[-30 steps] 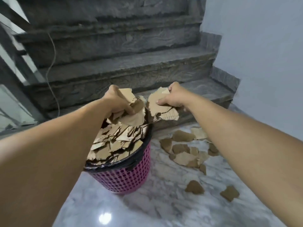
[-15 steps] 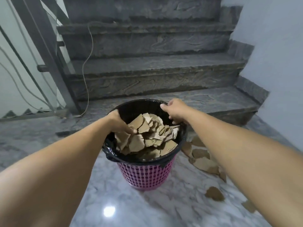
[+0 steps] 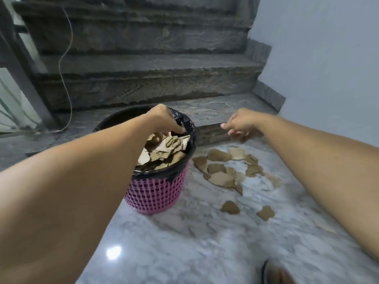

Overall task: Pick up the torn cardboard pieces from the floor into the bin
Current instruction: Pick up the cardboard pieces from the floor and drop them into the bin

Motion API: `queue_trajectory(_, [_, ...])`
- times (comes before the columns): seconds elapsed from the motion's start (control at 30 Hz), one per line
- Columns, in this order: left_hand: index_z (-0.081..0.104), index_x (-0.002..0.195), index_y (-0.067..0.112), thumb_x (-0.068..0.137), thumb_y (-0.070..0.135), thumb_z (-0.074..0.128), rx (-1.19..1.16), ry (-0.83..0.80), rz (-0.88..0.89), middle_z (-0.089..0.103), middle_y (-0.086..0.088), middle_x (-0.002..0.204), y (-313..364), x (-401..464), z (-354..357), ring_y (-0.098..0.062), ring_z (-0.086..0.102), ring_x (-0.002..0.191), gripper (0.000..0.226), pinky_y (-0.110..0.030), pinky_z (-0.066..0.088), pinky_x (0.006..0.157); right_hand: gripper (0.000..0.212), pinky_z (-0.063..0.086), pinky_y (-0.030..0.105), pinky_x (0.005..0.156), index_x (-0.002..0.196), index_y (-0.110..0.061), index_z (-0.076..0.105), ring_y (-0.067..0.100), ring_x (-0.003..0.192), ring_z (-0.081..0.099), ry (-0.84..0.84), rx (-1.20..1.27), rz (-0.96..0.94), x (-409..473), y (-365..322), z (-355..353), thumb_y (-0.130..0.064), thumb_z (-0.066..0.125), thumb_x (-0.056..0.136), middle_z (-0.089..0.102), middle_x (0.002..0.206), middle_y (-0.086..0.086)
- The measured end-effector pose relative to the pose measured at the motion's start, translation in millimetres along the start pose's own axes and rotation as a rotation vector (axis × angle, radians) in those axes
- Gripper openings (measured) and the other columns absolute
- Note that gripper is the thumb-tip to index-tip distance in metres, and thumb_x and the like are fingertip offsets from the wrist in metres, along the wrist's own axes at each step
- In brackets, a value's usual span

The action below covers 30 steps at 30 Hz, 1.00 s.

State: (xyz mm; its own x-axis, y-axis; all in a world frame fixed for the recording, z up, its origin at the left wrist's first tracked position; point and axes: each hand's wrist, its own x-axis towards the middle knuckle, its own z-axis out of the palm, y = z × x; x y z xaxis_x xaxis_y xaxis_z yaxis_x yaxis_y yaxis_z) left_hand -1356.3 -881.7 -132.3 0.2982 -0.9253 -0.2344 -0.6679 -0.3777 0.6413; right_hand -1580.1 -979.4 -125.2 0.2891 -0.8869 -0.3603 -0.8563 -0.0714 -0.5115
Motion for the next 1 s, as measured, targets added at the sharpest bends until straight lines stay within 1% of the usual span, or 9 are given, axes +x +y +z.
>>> queue_trajectory(0.1, [0.067,0.104,0.003,0.076,0.028,0.082,-0.038,-0.013,0.053,0.071,-0.014,0.095,28.0,7.8,35.1,-0.021,0.071,0.076,0.039,-0.034,0.061,0.071,0.039,0.061,0.040,0.076,0.114,-0.005,0.061,0.023,0.081,0.068,-0.035,0.094,0.060,1.8,41.7,-5.2,-0.036,0.067,0.092,0.068,0.093,0.009])
queue_trajectory(0.2, [0.066,0.091,0.006,0.078,0.026,0.080,-0.050,-0.039,0.085,0.071,-0.013,0.087,53.7,16.6,76.9,-0.021,0.068,0.069,0.028,-0.032,0.060,0.066,0.036,0.059,0.045,0.083,0.111,-0.004,0.061,0.026,0.085,0.069,-0.036,0.105,0.111,7.6,88.4,-7.7,-0.033,0.068,0.092,0.068,0.099,0.012])
queue_trajectory(0.3, [0.066,0.085,0.008,0.079,0.028,0.080,-0.022,-0.148,0.081,0.069,-0.012,0.086,67.4,31.0,126.4,-0.023,0.071,0.076,0.025,-0.035,0.061,0.067,0.035,0.058,0.043,0.079,0.110,0.000,0.062,0.025,0.081,0.067,-0.045,0.086,0.173,18.7,141.5,-3.7,-0.028,0.069,0.091,0.069,0.102,0.015])
queue_trajectory(0.4, [0.069,0.095,0.003,0.076,0.030,0.082,0.044,-0.262,0.045,0.072,-0.015,0.094,64.2,46.5,182.9,-0.028,0.072,0.085,0.036,-0.046,0.061,0.076,0.035,0.058,0.042,0.078,0.110,0.000,0.064,0.023,0.081,0.067,-0.079,0.035,0.221,31.1,195.9,15.7,-0.028,0.070,0.090,0.068,0.102,0.013])
queue_trajectory(0.53, [0.065,0.106,0.004,0.079,0.024,0.079,0.235,-0.415,0.036,0.065,-0.012,0.097,45.1,62.4,258.9,-0.025,0.063,0.084,0.036,-0.038,0.057,0.079,0.032,0.058,0.045,0.081,0.114,0.003,0.062,0.025,0.088,0.069,-0.165,-0.039,0.266,50.0,258.2,52.5,-0.023,0.063,0.095,0.067,0.113,0.018])
queue_trajectory(0.63, [0.064,0.118,0.003,0.078,0.025,0.080,0.397,-0.452,0.060,0.065,-0.012,0.114,27.9,77.1,310.6,-0.027,0.063,0.103,0.048,-0.035,0.054,0.089,0.037,0.058,0.041,0.080,0.118,0.005,0.062,0.027,0.087,0.065,-0.207,-0.156,0.217,64.1,296.1,78.5,-0.022,0.066,0.093,0.065,0.099,0.012])
queue_trajectory(0.8, [0.041,0.144,0.014,0.083,0.024,0.072,0.476,-0.545,0.063,0.047,-0.012,0.141,2.9,86.8,379.6,-0.029,0.051,0.125,0.070,-0.034,0.047,0.095,0.051,0.048,0.037,0.095,0.138,-0.016,0.051,0.029,0.117,0.054,-0.251,-0.320,0.108,75.6,349.7,125.7,-0.017,0.067,0.089,0.052,0.131,0.009])
queue_trajectory(0.9, [0.045,0.139,0.019,0.084,0.032,0.068,0.514,-0.515,0.123,0.035,-0.011,0.143,-15.1,88.1,406.0,-0.031,0.042,0.128,0.061,-0.039,0.043,0.105,0.050,0.048,0.042,0.093,0.140,-0.018,0.047,0.034,0.110,0.054,-0.262,-0.430,0.039,78.5,374.5,145.3,-0.019,0.061,0.092,0.043,0.129,0.013])
queue_trajectory(1.0, [0.054,0.114,0.011,0.086,0.027,0.064,0.548,-0.471,0.210,0.038,-0.013,0.125,-25.8,89.8,418.3,-0.032,0.042,0.113,0.033,-0.040,0.043,0.096,0.036,0.050,0.043,0.082,0.115,-0.015,0.054,0.034,0.096,0.055,-0.220,-0.470,-0.010,77.6,390.7,154.5,-0.017,0.071,0.083,0.042,0.118,0.011])
